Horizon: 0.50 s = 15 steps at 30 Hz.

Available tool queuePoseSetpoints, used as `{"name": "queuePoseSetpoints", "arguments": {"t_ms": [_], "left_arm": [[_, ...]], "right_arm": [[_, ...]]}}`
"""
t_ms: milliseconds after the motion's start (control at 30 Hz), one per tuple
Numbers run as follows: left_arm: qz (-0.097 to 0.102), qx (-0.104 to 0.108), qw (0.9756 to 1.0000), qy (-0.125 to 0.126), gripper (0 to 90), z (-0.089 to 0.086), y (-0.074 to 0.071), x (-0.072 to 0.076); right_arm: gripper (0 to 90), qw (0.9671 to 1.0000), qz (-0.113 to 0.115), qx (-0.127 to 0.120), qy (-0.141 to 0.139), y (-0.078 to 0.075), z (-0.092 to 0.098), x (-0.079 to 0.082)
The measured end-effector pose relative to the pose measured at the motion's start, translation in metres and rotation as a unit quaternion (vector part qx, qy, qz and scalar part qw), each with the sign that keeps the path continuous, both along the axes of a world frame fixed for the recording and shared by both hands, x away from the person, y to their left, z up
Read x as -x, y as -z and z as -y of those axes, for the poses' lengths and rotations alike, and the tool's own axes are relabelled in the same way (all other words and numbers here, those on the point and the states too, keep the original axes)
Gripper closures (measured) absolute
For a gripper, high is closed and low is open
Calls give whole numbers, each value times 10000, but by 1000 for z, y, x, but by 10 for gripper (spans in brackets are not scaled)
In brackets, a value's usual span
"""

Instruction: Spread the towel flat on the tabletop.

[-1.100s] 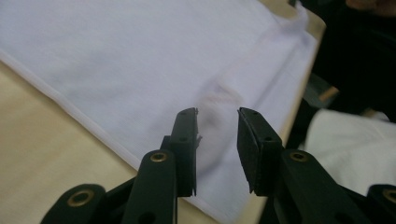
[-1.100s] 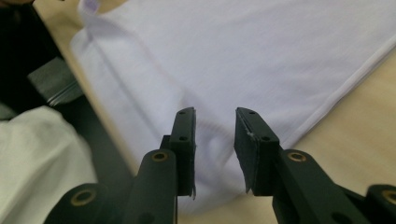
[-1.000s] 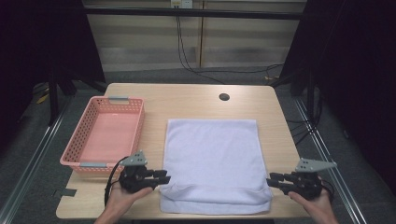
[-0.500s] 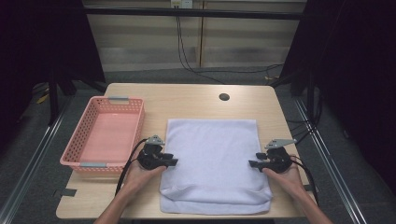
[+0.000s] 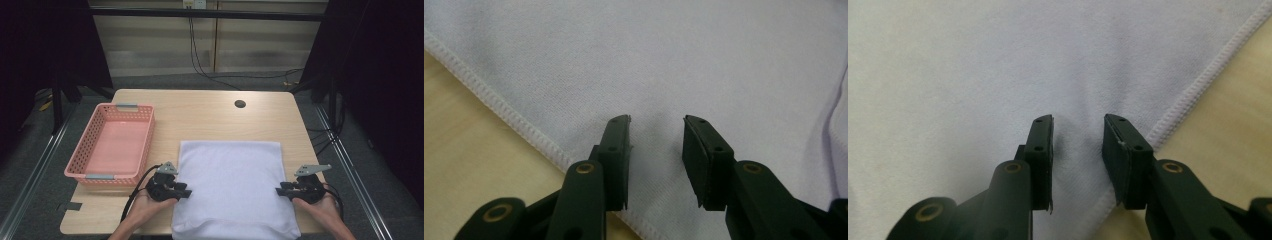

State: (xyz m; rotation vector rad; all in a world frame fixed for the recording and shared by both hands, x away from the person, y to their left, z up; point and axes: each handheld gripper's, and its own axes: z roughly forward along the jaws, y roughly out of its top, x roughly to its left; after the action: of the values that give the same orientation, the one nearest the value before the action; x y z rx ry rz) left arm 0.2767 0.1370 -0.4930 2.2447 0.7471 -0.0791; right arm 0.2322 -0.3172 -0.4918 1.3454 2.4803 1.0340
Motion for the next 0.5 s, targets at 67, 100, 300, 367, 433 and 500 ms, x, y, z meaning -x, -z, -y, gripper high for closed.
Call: {"name": "queuePoseSetpoints", "arguments": {"t_ms": [67, 100, 300, 367, 433, 500], "left_arm": [[-3, -18, 10000, 46, 655, -1, 0, 7], [-49, 4, 10000, 55, 656, -2, -1, 10], [-87, -1, 9997, 240, 632, -7, -2, 33], [-34, -33, 9994, 334, 622, -7, -4, 38], [-45, -44, 9992, 387, 606, -6, -5, 34], [19, 76, 9994, 335, 603, -4, -8, 27]], "right_arm": [[685, 9999, -39, -132, -9, 1, 5, 4], [685, 9999, -46, -105, -58, 1, 5, 7], [684, 9993, -137, -74, -327, -2, 4, 26], [680, 9992, -91, 44, -398, -3, 2, 31], [660, 9994, -23, 59, -341, -3, 0, 31], [640, 9997, 102, -53, -230, -4, 0, 26]]}}
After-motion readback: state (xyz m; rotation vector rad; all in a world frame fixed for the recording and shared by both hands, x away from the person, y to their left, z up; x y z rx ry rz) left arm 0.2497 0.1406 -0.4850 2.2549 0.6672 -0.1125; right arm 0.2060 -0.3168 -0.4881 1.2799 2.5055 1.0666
